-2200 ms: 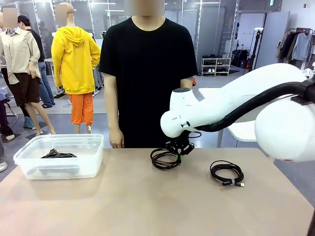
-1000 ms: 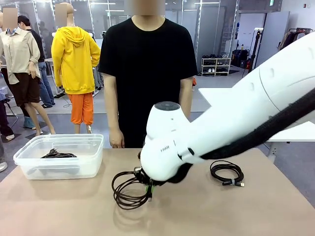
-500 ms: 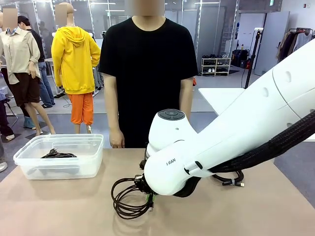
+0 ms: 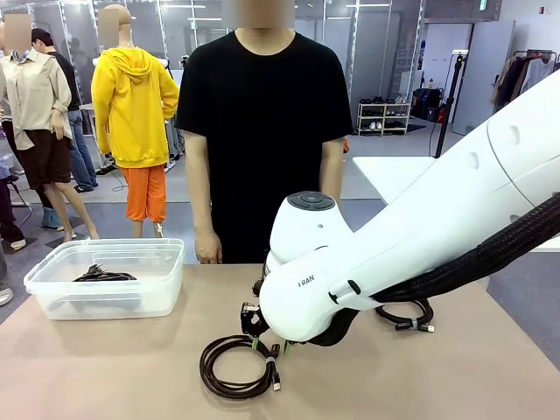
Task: Organize and store the cables.
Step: Place the USB Extension Cable into the Organizing box.
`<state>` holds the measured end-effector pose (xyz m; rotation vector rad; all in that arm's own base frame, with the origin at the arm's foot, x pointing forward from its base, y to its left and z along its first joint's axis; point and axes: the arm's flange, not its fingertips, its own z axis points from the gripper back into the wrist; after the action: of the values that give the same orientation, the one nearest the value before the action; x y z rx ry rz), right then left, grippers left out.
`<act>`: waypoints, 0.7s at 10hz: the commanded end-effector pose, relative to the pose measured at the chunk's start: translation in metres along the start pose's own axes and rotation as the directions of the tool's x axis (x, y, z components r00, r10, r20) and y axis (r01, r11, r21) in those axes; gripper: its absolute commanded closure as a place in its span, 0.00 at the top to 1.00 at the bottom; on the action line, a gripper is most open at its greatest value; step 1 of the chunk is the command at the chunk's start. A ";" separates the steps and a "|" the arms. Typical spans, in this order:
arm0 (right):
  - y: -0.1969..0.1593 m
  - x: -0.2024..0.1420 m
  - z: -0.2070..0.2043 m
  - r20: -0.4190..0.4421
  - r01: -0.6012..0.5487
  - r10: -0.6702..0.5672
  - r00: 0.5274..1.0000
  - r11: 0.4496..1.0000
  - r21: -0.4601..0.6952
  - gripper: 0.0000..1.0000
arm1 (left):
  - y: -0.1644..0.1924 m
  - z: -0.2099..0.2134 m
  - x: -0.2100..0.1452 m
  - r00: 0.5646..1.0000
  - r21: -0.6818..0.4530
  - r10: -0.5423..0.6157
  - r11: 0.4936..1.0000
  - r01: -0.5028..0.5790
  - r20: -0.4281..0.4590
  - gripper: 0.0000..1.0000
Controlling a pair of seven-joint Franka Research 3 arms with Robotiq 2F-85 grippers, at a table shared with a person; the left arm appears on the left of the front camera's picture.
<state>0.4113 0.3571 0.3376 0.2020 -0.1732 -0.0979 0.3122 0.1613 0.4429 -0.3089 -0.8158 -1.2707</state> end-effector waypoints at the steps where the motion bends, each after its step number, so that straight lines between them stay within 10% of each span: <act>1: -0.018 -0.001 0.014 0.011 -0.023 0.023 1.000 0.998 0.058 1.00 | -0.002 0.000 0.000 1.000 0.005 -0.013 1.000 0.013 0.002 1.00; 7: -0.134 0.031 0.104 0.071 -0.474 0.468 0.881 0.870 0.139 1.00 | -0.012 -0.020 0.073 0.986 0.056 0.164 0.985 -0.161 -0.039 1.00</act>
<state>0.4160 0.2473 0.4090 0.2730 -0.2850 0.2894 0.3246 0.1253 0.4723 -0.3006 -0.7864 -1.1731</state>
